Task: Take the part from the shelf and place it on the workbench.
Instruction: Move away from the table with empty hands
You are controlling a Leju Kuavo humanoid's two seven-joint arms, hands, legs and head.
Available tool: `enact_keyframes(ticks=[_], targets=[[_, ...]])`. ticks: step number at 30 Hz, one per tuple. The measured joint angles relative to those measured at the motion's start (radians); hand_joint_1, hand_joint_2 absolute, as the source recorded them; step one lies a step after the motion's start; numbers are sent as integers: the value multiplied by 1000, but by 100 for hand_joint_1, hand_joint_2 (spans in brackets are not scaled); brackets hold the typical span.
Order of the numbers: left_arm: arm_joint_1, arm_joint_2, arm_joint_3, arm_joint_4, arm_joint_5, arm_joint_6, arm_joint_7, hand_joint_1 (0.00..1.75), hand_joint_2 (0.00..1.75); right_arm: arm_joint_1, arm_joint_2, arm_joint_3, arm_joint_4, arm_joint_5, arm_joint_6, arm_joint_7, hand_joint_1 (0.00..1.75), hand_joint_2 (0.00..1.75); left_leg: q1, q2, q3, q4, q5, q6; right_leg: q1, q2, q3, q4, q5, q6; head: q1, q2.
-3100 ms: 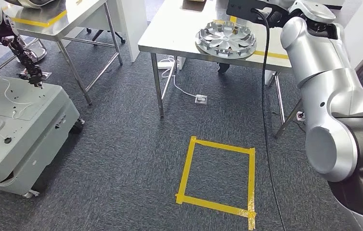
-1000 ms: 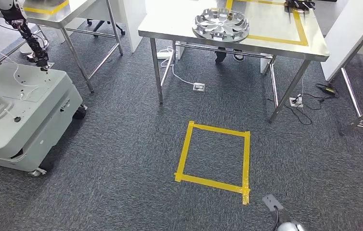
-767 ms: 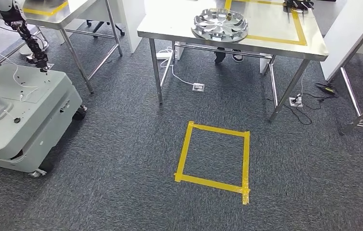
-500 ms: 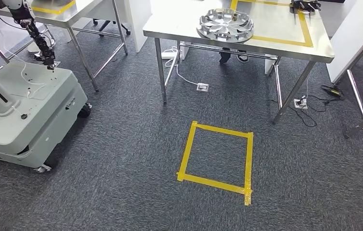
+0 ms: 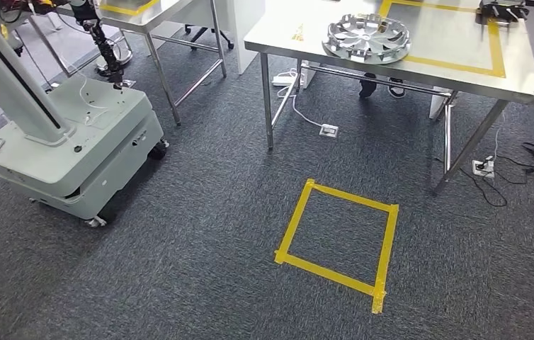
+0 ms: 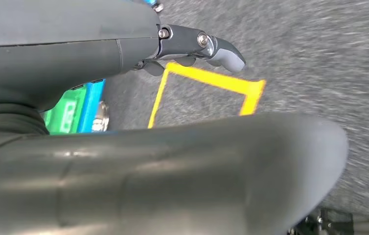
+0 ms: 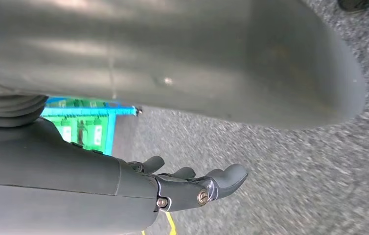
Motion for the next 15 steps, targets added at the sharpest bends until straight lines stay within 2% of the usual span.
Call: enact_keyframes(ticks=[1, 2, 3, 4, 5, 6, 8, 10, 12, 13, 15], targets=[[2, 0, 0, 0, 0, 1, 2, 0, 0, -1, 1, 0, 0, 2, -2, -4, 0, 44, -3, 1, 36, -45, 19, 6, 2, -6, 0, 0, 1, 0, 0, 0], [3, 1, 0, 0, 0, 2, 3, 0, 0, -2, 1, -1, 0, 5, -5, -10, 0, 87, -8, 5, 85, -117, 44, 14, 4, -11, 1, 0, 1, 1, 0, 0], [3, 2, 0, 0, 0, 3, 4, 0, 0, -3, 2, -1, 0, 10, -8, -18, 0, 87, -13, 11, 131, -188, 65, 23, 6, -16, 2, 1, 1, 3, 0, 0], [3, 3, 0, 0, 0, 4, 4, 0, 0, -4, 2, -1, 0, 13, -12, -26, 0, 87, -17, 17, 164, -243, 81, 29, 9, -19, 3, 1, 1, 6, 0, 0], [3, 3, 0, 0, 1, 5, 4, 0, 0, -5, 2, -1, 0, 12, -17, -34, 0, 44, -20, 21, 181, -273, 89, 30, 11, -20, 4, 2, -2, 6, 1, 0], [3, 3, 0, 0, 2, 6, 4, 0, 0, -6, 2, -2, 0, 7, -23, -41, 0, 0, -21, 23, 185, -281, 92, 29, 13, -19, 5, 2, -1, 4, 2, 0], [3, 3, 0, 0, 5, 9, 0, 0, 0, -7, 3, -10, 0, -10, -35, -60, 0, 0, -25, 22, 184, -282, 95, 31, 11, -17, 6, -4, 5, 7, 2, 0], [3, 5, 0, 0, 6, 12, -4, 0, 0, -7, 5, -19, 0, -20, -43, -73, 0, 0, -31, 22, 177, -279, 93, 44, 7, -17, 9, -14, 13, 25, 2, 0], [2, 5, 0, 0, 7, 13, -8, 0, 0, -8, 6, -26, 0, -21, -49, -77, 0, 0, -27, 22, 182, -289, 99, 58, 4, -8, 9, -12, 10, 40, 2, 0], [2, 5, 0, 0, 8, 13, -9, 0, 0, -8, 5, -28, 0, -21, -52, -78, 0, 0, -24, 23, 186, -294, 103, 64, 3, 6, 2, 6, -4, 45, 3, 0], [1, 4, 0, 0, 9, 13, -10, 0, 0, -7, 5, -30, 0, -21, -54, -80, 0, 0, -21, 27, 187, -301, 110, 73, 1, 37, -42, 103, -63, 51, 3, 0]])
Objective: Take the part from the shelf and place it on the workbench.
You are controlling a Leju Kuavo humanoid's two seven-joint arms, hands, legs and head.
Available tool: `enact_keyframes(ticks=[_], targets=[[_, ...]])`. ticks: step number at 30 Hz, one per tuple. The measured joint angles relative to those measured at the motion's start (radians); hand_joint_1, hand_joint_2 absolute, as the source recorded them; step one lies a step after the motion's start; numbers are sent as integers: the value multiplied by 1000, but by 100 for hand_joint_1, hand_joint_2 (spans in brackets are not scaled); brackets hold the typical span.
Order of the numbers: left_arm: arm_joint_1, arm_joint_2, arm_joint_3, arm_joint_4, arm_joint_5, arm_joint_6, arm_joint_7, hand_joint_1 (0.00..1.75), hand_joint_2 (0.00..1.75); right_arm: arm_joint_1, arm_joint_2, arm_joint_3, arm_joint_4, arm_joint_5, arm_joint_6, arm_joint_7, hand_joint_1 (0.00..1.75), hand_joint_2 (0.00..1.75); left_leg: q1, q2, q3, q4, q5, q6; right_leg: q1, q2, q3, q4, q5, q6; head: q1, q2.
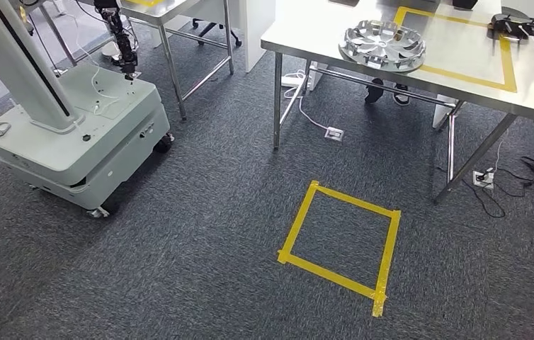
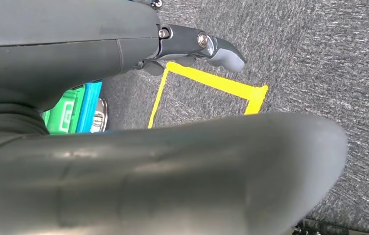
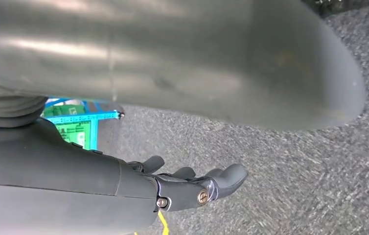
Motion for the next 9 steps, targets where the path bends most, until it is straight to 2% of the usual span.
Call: enact_keyframes(ticks=[1, 2, 3, 4, 5, 7, 8, 9], targets=[[-1, 0, 0, 0, 0, 0, 0, 0, 0, 2, 0, 0, 0, 0, 0, 0, 0, 0, 0, 2, -2, 0, 1, 2, 0, 8, -34, 70, -33, 1, 0, 0], [-1, 0, 0, 0, 0, 0, 0, 0, 0, 4, 0, -1, 1, 0, 0, 0, 0, 0, -1, 4, -4, 1, 1, 3, 0, 11, -64, 130, -55, 2, 0, 0], [-1, 0, 0, 0, 0, 0, 0, 0, 0, 6, 0, -1, 1, 0, 0, 0, 0, 0, -1, 6, -5, 2, 1, 3, 0, 11, -80, 162, -59, 2, 0, 0], [-1, 0, 0, 0, 0, 0, 0, 0, 0, 7, 0, -2, 2, 0, 0, 1, 0, 0, -1, 9, -5, 3, 1, 2, -1, 11, -78, 154, -42, 1, 0, 0], [-1, 0, 0, 0, 0, 0, 0, 0, 0, 7, 0, -2, 2, 0, 0, 1, 0, 0, -1, 13, -5, 5, -1, 0, -1, 8, -56, 106, -10, 1, 0, 0], [-2, -1, 0, 0, 0, 0, 0, 0, 0, 4, -1, -3, 2, 0, 0, 0, 0, 0, -2, 22, -4, 12, -6, -8, -1, -16, 12, -36, 53, -4, 0, 0], [-2, -2, 0, 0, 0, 0, -1, 0, 0, 2, -1, -3, 2, 0, 0, 0, 0, 0, -4, 26, -4, 14, -8, -14, 1, -26, 33, -83, 68, -8, 0, 0], [-2, -2, 0, 0, 0, 0, -1, 0, 0, 1, -1, -3, 2, 0, -1, 0, 0, 0, -6, 28, -3, 16, -10, -18, 2, -34, 44, -107, 73, -10, 0, 0]])
